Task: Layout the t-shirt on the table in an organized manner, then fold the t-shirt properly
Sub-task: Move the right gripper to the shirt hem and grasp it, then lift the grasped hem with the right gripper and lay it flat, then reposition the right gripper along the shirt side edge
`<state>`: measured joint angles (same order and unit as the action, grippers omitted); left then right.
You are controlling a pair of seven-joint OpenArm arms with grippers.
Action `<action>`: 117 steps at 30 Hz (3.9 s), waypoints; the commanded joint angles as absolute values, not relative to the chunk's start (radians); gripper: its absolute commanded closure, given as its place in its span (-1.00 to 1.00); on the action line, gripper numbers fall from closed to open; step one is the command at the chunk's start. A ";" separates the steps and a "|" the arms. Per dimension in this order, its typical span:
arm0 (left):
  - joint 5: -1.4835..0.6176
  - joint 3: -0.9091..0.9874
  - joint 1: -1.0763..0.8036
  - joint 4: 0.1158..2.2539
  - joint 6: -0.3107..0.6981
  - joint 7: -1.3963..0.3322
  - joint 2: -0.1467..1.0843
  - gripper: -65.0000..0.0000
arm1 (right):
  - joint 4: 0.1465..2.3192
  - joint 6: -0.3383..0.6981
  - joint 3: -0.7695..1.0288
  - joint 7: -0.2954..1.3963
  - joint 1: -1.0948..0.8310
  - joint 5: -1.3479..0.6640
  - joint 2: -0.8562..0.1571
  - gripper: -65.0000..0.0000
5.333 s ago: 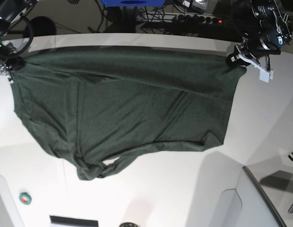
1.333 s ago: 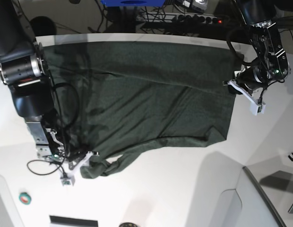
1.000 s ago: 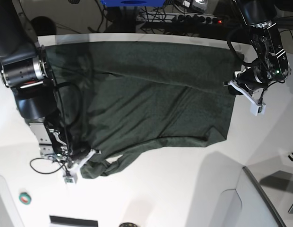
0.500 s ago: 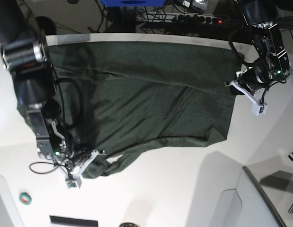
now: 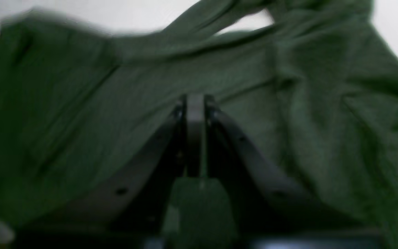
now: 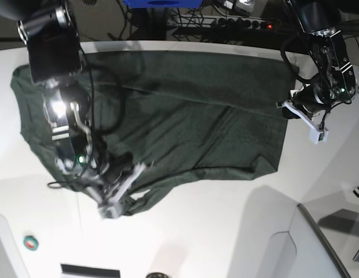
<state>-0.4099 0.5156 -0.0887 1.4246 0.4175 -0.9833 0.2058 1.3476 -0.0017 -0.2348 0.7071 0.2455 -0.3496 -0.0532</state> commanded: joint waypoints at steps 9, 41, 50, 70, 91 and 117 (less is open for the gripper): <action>-0.421 0.518 -0.091 1.440 0.420 -0.969 0.219 1.00 | 0.935 -0.134 -0.366 0.545 0.473 -0.343 -0.076 0.19; -0.420 0.518 -0.091 1.365 0.420 -0.929 0.222 1.00 | 0.730 -0.133 -0.375 0.461 0.510 -0.344 -0.053 0.37; -0.424 0.518 -0.093 1.374 0.420 -0.909 0.222 1.00 | 0.765 -0.133 -0.374 0.466 0.506 -0.344 -0.054 1.00; -0.426 0.518 -0.085 1.511 0.420 -0.915 0.223 1.00 | 1.426 -0.134 -0.374 0.757 0.232 -0.346 -0.047 1.00; -0.427 0.519 -0.077 1.514 0.420 -0.915 0.278 1.00 | 1.831 -0.137 -0.530 0.855 -0.064 -0.348 -0.045 0.35; -0.427 0.510 -0.102 1.506 0.420 -0.915 0.269 1.00 | 0.367 -0.073 -0.059 0.265 0.636 -0.343 -0.257 -0.13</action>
<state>-0.4187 0.5083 -0.1135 1.4918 0.4179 -0.9306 0.2527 0.3531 -0.0776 -0.0628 0.2836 0.6025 -0.3443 -0.2378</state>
